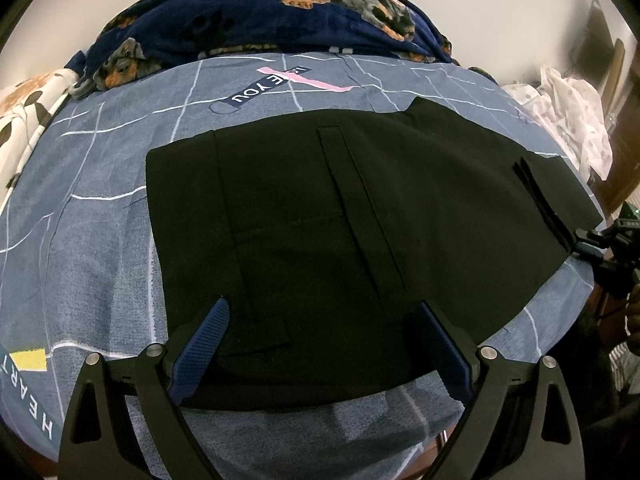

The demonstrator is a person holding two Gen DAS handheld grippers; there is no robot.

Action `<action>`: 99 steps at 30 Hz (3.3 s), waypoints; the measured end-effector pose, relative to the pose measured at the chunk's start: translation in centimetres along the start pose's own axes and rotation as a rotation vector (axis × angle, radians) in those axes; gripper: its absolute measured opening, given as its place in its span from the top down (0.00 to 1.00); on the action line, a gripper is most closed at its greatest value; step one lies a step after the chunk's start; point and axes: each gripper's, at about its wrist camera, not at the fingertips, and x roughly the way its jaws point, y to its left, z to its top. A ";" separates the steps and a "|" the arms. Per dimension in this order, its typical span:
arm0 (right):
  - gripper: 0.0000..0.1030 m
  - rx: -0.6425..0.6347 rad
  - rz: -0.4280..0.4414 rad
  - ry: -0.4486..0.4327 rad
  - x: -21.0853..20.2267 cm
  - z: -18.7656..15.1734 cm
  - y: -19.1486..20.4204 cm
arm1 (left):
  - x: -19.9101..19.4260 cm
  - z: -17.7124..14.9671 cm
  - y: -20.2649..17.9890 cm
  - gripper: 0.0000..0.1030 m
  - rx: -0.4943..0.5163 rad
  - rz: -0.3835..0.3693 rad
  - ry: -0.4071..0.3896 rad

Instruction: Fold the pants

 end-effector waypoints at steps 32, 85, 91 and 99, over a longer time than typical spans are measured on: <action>0.86 -0.416 -0.206 -0.196 -6.6 12.4 7.0 | 0.3 0.0 -0.6 0.08 0.024 0.026 0.007; 0.90 -0.451 -0.187 -0.289 -11.1 8.1 2.6 | -2.9 1.3 2.0 0.03 -0.120 -0.065 -0.051; 0.63 -0.532 -0.093 -0.211 -8.5 5.2 6.7 | -4.5 1.2 9.5 0.12 -0.333 -0.153 -0.044; 0.55 -0.647 -0.100 -0.047 -1.5 0.5 10.4 | -1.6 1.5 10.6 0.24 -0.311 -0.265 0.058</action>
